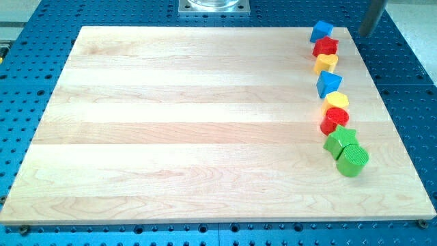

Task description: Move the blue cube towards the top left corner of the board

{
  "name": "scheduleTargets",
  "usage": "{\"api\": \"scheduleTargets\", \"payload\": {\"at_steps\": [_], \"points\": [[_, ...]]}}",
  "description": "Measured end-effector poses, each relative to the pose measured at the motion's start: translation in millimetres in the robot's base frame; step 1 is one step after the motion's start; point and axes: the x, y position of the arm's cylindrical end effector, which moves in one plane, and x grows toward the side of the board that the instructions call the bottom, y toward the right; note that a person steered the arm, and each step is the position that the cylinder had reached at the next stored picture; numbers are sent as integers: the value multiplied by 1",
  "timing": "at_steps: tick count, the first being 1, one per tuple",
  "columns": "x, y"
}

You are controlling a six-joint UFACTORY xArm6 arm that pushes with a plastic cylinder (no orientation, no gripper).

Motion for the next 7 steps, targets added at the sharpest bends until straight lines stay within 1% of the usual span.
{"api": "scheduleTargets", "payload": {"at_steps": [1, 2, 3, 4, 5, 6, 7], "points": [[3, -90], [7, -195], [10, -247], [24, -203], [24, -138], [24, -93], [35, -75]]}}
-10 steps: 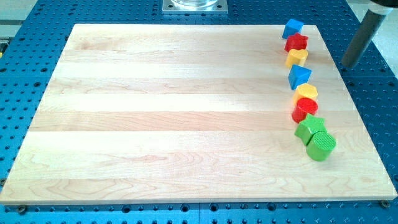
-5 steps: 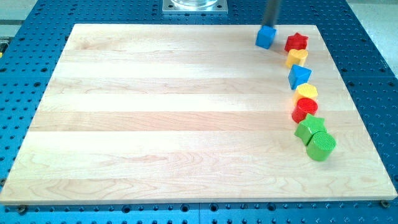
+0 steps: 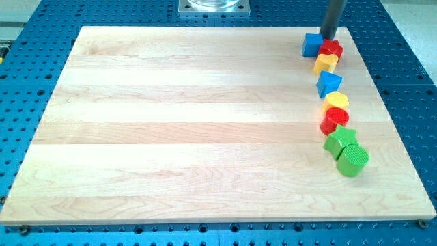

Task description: Move the blue cube towards the top left corner of the board

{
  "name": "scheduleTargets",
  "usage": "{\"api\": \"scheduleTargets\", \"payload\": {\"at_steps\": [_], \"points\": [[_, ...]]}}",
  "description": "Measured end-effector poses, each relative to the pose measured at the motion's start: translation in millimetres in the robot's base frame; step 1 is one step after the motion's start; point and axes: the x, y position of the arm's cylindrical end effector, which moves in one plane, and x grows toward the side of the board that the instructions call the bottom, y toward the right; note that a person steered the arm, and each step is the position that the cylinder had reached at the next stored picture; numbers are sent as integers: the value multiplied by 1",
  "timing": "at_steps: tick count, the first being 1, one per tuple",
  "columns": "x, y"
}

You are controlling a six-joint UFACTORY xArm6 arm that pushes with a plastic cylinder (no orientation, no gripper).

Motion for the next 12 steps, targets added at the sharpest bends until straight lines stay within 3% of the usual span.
{"api": "scheduleTargets", "payload": {"at_steps": [1, 2, 3, 4, 5, 7, 8, 9, 10, 11, 12], "points": [[23, -54], [25, -157], [43, -174], [48, -106], [80, -113], [52, -352], [113, -361], [86, -401], [36, -401], [47, -374], [10, -339]]}}
